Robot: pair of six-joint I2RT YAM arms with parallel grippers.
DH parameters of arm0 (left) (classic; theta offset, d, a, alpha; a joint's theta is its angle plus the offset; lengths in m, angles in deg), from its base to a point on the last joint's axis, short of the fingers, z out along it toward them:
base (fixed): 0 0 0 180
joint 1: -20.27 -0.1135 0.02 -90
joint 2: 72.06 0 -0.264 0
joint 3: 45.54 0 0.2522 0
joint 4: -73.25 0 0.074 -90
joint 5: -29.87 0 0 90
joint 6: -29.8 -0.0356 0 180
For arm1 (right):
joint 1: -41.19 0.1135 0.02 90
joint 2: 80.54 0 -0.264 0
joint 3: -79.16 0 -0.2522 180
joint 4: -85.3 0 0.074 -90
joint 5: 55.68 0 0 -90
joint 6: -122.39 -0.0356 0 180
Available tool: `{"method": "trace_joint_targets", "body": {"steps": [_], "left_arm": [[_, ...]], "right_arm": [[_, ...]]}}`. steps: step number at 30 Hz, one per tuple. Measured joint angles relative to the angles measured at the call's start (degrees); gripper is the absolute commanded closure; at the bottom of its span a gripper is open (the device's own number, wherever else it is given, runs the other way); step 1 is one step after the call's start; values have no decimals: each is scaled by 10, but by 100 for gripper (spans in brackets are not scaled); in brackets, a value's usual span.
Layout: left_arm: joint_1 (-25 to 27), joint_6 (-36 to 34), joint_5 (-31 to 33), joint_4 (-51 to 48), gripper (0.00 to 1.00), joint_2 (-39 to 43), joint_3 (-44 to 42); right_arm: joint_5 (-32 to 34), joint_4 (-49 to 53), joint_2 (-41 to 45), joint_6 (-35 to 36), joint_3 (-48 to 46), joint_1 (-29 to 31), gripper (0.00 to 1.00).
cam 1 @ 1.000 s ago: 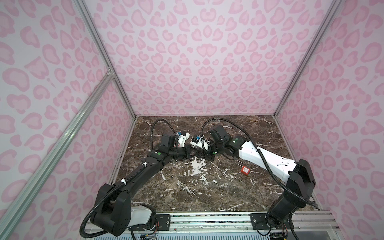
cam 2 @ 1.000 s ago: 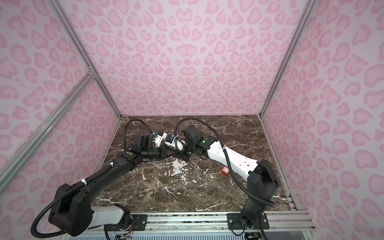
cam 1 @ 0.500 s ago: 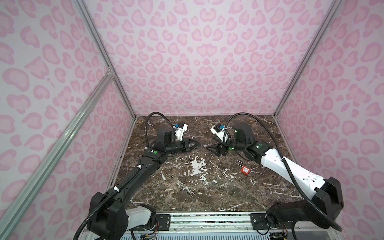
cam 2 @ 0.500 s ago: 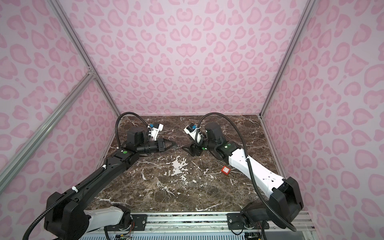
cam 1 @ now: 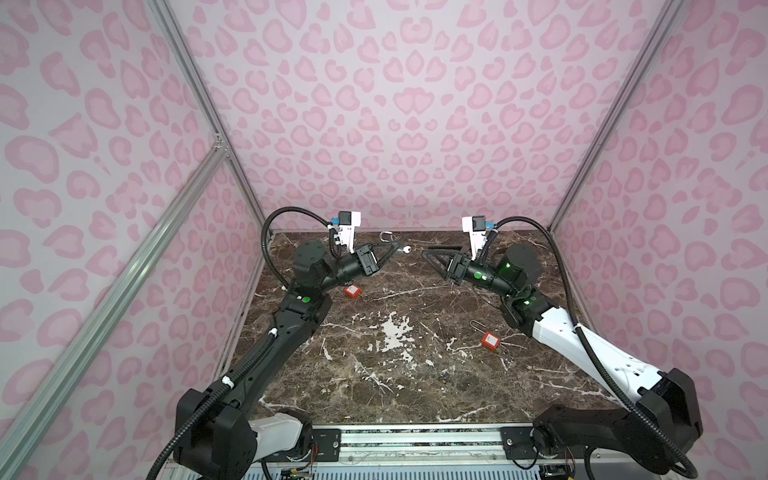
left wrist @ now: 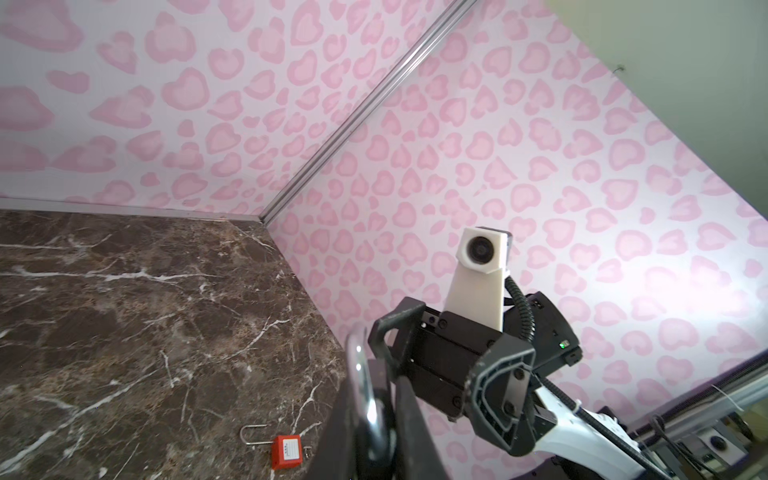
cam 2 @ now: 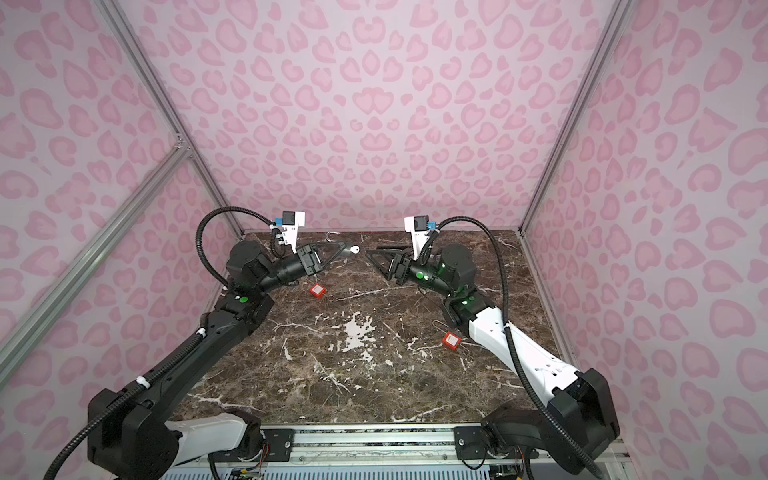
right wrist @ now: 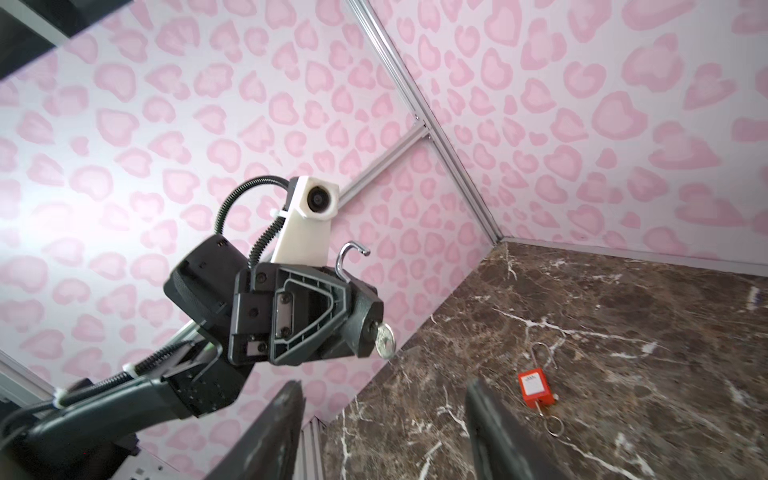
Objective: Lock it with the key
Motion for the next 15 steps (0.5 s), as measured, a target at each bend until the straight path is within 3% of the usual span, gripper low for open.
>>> {"method": "trace_joint_targets", "body": {"steps": [9,15], "left_arm": [[0,51,-20,50,97,-3,2],[-1,55,-20,50,97,-1,2]], "right_arm": [[-13,-132,-76,-122,33,8,49],[-28,-186,-110,-167,51,29,56]]}}
